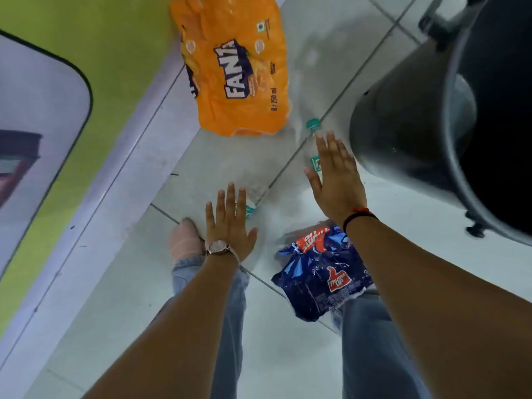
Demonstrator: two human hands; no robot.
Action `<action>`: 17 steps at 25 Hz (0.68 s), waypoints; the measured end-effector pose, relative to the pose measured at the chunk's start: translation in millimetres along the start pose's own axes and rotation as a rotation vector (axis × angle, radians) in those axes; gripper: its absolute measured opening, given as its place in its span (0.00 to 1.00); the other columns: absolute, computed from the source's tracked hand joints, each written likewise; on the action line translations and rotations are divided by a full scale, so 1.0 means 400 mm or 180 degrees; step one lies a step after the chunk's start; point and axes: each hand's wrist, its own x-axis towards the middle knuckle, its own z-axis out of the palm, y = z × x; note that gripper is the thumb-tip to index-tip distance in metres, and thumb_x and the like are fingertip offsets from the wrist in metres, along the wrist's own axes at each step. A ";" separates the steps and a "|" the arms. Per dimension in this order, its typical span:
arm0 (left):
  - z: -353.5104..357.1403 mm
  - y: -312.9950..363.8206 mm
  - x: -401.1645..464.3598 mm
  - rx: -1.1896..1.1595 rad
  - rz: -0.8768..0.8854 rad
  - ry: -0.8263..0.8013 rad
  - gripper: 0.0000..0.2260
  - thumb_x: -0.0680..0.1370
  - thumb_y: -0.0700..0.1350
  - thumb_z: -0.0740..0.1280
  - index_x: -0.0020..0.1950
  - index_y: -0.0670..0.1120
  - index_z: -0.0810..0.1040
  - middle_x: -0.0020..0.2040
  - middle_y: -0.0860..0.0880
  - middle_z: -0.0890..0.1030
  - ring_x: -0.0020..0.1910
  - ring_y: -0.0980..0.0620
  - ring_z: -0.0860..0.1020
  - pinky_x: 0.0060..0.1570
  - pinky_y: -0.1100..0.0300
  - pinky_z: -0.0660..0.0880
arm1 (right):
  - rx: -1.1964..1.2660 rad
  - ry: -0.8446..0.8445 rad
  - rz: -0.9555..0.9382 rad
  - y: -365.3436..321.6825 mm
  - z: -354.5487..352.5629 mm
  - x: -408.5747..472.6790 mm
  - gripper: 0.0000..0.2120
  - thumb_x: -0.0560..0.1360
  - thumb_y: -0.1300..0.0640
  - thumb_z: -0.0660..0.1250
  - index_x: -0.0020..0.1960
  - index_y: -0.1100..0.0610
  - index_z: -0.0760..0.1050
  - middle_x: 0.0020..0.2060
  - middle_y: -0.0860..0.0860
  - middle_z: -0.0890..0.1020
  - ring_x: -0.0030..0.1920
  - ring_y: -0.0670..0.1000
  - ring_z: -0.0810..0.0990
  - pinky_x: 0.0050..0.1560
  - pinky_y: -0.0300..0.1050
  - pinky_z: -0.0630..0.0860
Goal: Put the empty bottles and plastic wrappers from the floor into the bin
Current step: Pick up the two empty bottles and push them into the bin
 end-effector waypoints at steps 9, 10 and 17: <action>0.130 0.031 0.070 -0.0692 -0.0600 0.0274 0.33 0.76 0.36 0.59 0.74 0.42 0.43 0.70 0.40 0.62 0.62 0.39 0.66 0.59 0.48 0.70 | -0.0295 -0.0123 0.0471 0.055 0.118 0.080 0.33 0.78 0.50 0.59 0.75 0.52 0.43 0.75 0.64 0.45 0.72 0.66 0.57 0.69 0.62 0.61; 0.128 0.028 0.069 -0.0789 -0.0566 0.0271 0.33 0.76 0.36 0.60 0.74 0.42 0.44 0.70 0.39 0.63 0.61 0.38 0.67 0.57 0.47 0.71 | -0.0333 -0.0104 0.0479 0.049 0.120 0.080 0.33 0.78 0.53 0.60 0.75 0.51 0.43 0.74 0.65 0.47 0.69 0.66 0.64 0.66 0.60 0.68; -0.036 0.061 0.021 -0.1096 -0.0172 0.0588 0.34 0.76 0.42 0.63 0.74 0.41 0.44 0.67 0.35 0.63 0.58 0.36 0.70 0.54 0.44 0.73 | -0.0383 0.0505 0.0345 -0.056 -0.002 0.006 0.31 0.77 0.54 0.61 0.75 0.49 0.50 0.72 0.64 0.59 0.59 0.64 0.72 0.52 0.57 0.77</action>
